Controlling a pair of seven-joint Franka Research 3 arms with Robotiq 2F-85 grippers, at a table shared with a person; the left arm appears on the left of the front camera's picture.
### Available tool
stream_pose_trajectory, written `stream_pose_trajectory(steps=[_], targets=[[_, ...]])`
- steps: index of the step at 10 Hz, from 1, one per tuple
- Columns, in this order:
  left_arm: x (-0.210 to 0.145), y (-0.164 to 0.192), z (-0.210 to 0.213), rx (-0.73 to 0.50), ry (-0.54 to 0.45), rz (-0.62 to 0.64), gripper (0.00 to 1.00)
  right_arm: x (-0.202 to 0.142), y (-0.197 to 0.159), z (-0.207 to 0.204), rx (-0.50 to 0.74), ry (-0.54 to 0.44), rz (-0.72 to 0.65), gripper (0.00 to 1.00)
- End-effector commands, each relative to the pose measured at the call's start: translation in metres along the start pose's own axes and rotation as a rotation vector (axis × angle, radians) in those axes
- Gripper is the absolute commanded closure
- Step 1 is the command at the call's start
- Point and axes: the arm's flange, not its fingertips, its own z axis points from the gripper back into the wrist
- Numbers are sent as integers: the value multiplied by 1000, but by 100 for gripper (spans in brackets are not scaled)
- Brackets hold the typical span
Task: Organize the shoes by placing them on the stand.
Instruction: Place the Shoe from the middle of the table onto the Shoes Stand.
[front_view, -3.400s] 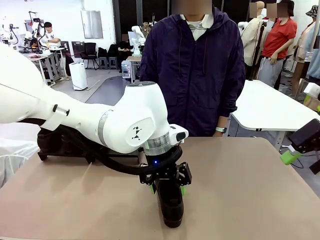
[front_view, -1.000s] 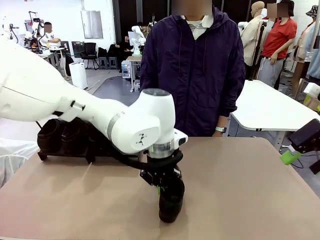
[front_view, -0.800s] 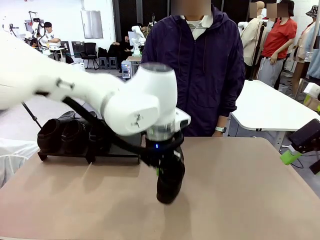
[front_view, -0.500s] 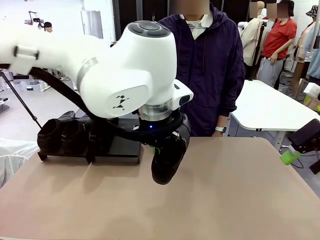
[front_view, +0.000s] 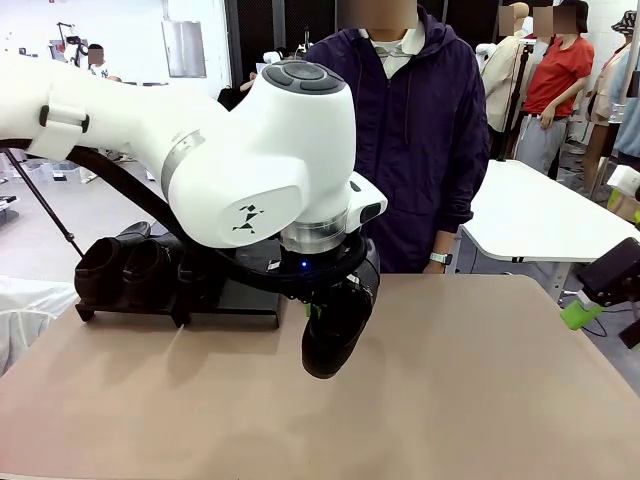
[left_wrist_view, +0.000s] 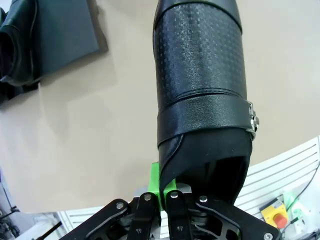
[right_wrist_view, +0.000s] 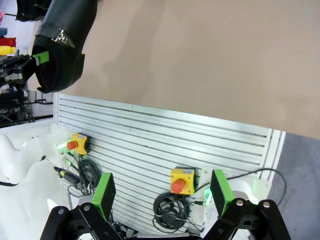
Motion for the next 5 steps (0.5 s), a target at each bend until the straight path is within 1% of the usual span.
stream_pose_trajectory(steps=[1, 2, 3, 4, 5], targets=[[16, 29, 6, 19, -80, 97, 100, 0, 0, 2, 20, 1, 23, 0], [33, 59, 4, -19, -140, 125, 100, 0, 0, 2, 20, 1, 23, 0], [46, 89, 1, -73, -204, 63, 100, 0, 0, 2, 20, 1, 23, 0], [64, 129, -10, -30, -243, 76, 100, 0, 0, 2, 20, 1, 23, 0], [80, 159, -26, -76, -258, 3, 100, 0, 0, 2, 20, 1, 23, 0]])
